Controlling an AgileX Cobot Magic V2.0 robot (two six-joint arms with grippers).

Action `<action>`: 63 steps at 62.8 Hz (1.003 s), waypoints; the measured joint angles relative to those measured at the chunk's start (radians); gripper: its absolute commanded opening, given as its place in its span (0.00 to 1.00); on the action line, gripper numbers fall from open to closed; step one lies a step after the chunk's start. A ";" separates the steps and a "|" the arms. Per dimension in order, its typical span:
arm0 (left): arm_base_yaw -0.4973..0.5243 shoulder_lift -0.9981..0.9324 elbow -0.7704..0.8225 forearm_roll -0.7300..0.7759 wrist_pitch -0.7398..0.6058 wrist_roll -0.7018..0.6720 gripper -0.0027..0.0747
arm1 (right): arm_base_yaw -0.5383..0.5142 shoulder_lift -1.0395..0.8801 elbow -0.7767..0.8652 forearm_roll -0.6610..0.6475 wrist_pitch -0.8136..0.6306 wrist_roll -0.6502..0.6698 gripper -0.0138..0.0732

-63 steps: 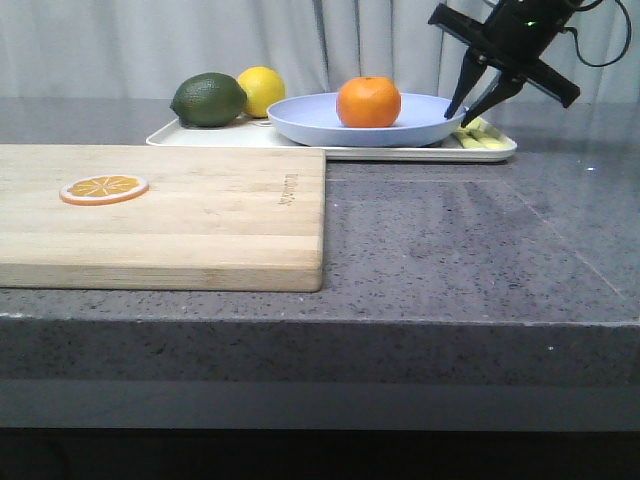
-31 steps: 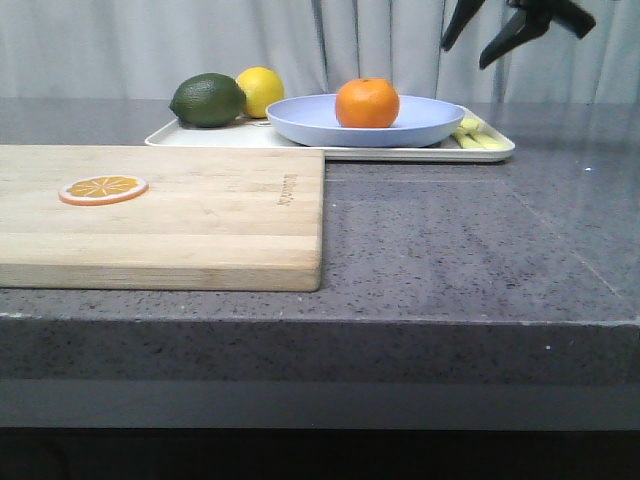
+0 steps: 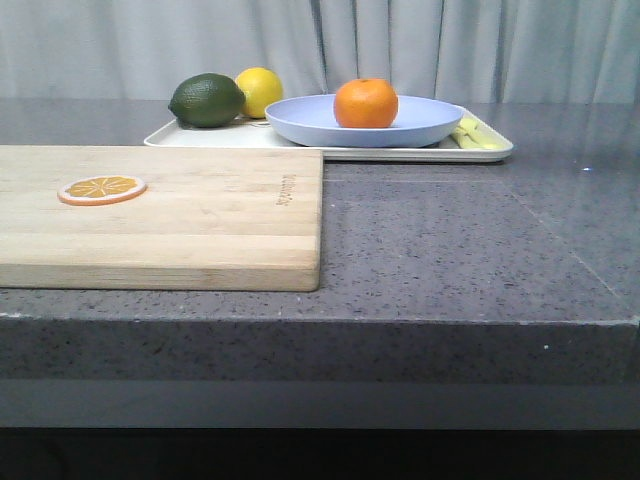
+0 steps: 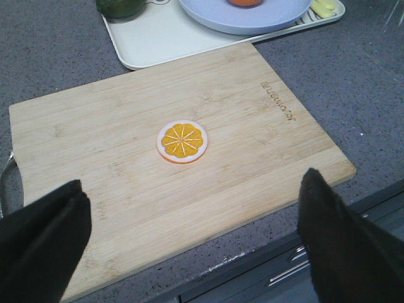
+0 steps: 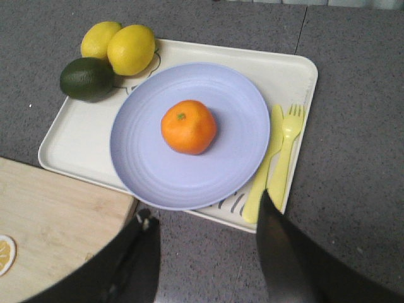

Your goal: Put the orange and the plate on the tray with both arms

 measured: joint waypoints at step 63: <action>0.000 0.000 0.000 0.000 0.000 0.000 0.86 | 0.000 -1.230 1.245 -0.192 -0.297 -0.054 0.60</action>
